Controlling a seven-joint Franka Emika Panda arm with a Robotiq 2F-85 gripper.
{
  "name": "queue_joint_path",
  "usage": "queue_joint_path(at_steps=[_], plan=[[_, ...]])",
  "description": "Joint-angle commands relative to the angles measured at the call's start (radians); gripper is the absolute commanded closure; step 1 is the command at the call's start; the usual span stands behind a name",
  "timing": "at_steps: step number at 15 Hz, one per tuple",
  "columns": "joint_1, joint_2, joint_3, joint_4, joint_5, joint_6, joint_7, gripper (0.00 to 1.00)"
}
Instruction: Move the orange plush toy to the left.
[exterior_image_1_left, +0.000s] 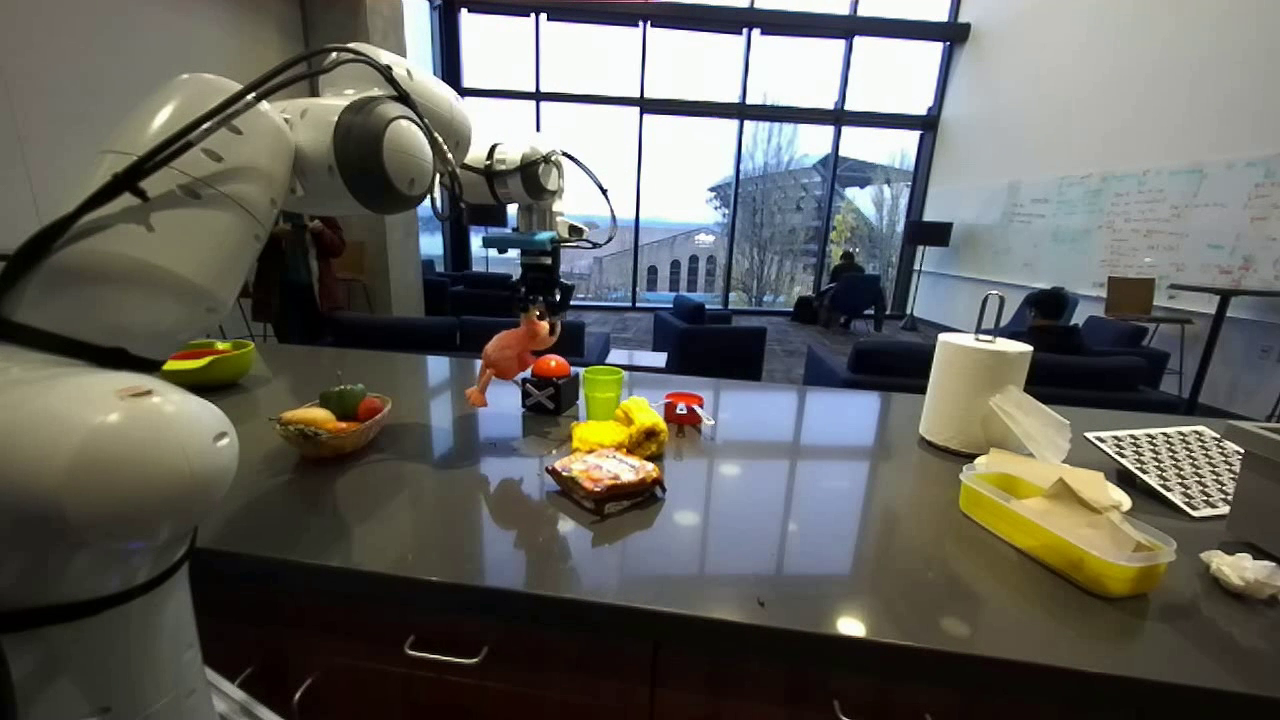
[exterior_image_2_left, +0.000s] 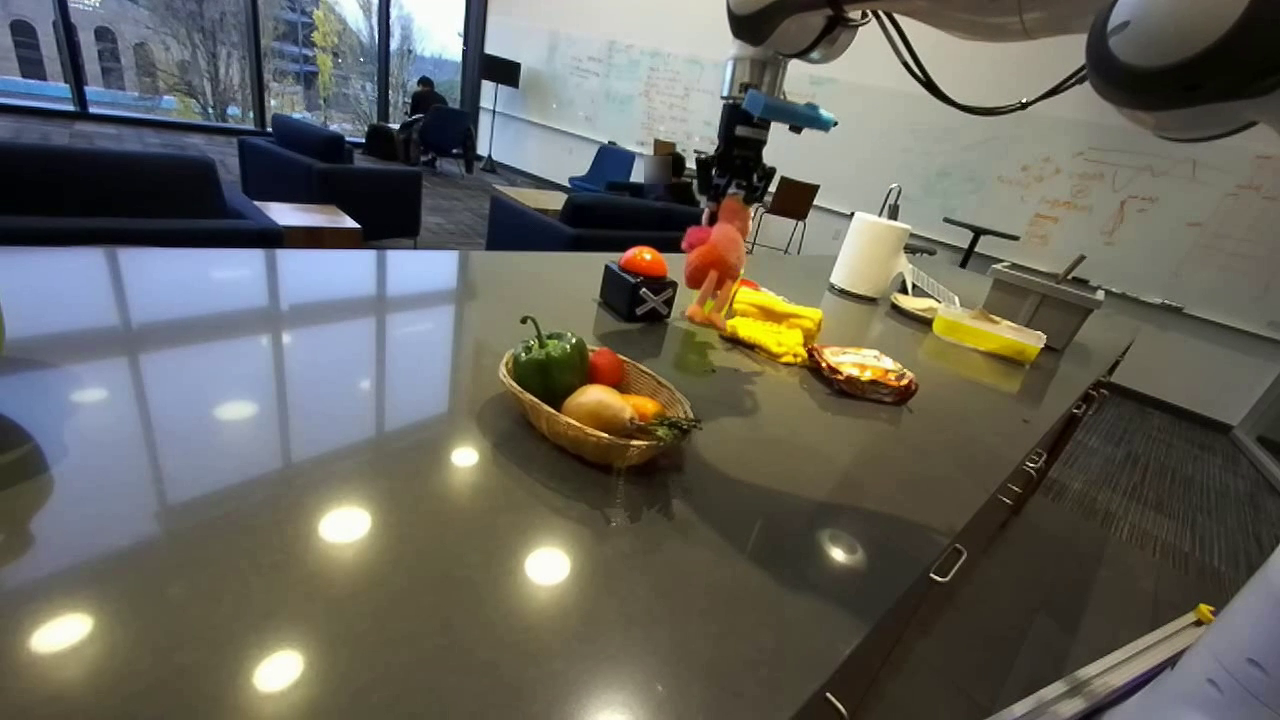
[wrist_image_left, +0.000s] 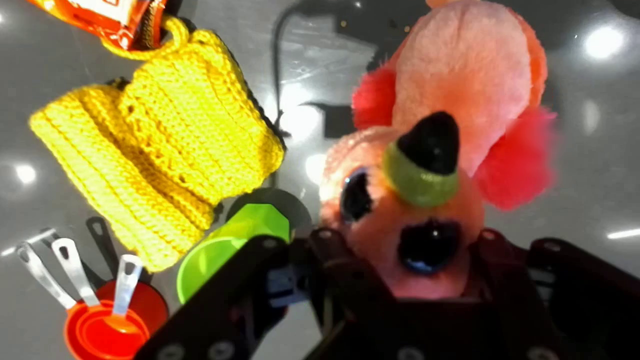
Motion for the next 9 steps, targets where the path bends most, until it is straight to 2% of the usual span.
queue_joint_path(at_steps=[1, 9], plan=[[0.026, -0.033, 0.015, -0.077, -0.038, 0.088, -0.084, 0.79], [0.083, 0.026, 0.029, -0.043, -0.086, 0.208, -0.212, 0.79]])
